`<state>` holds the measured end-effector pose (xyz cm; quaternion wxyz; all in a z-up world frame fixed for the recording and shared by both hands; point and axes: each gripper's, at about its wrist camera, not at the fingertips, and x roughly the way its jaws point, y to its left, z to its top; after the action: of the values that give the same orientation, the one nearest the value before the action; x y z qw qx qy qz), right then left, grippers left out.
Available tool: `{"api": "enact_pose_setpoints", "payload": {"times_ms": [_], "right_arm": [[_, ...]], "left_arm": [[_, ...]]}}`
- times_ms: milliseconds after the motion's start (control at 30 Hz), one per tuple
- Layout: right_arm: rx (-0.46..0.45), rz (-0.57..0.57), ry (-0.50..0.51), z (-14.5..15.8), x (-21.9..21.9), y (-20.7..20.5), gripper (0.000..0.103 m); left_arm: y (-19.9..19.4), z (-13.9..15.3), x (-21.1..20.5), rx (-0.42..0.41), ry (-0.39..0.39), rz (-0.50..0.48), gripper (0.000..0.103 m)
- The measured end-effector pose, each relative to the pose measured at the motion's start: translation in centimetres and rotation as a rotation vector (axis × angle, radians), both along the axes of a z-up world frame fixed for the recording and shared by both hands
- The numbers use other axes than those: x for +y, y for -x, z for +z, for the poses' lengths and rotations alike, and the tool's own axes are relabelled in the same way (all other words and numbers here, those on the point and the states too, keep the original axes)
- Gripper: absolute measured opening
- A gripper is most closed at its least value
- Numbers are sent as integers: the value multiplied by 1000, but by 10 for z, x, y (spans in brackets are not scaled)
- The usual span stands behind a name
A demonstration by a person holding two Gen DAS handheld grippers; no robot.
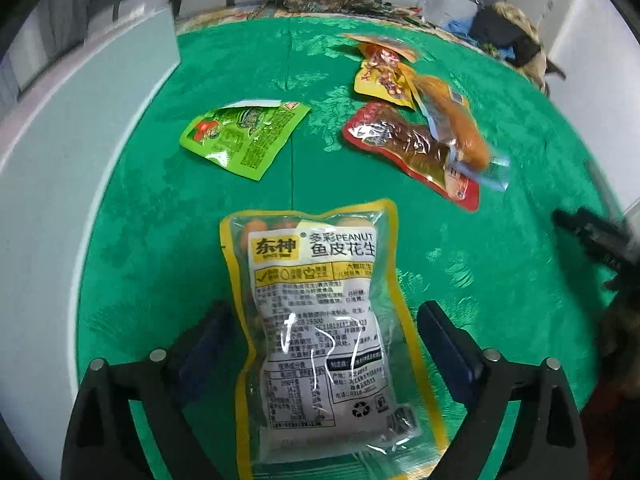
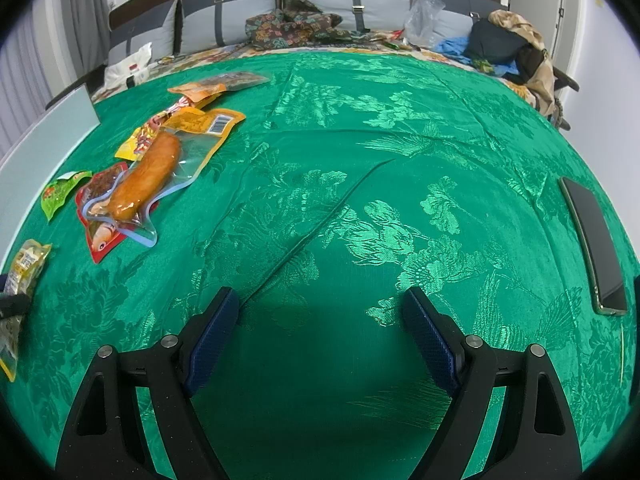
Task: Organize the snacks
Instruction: 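Hold the peanut bag in the left tool above the cloth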
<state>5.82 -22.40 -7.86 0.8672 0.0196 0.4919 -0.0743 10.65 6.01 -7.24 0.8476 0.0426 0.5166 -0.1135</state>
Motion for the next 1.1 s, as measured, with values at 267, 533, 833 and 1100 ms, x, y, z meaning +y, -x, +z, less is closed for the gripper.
{"api": "enact_pose_setpoints", "payload": {"times_ms": [267,533,833,1100], "right_arm": [[0,0,0,0,-1,0,87],[0,0,0,0,-1,0,87],[0,0,-1,0,-1,0,87],[0,0,0,0,-1,0,87]], "left_arm": [[13,-7,14,-127,-7,83,103],[21,-7,23,-149,-4,90,103],[22,-10,18,-160,-5,98,103],[22,-10,18,-160,-5,97,103]]}}
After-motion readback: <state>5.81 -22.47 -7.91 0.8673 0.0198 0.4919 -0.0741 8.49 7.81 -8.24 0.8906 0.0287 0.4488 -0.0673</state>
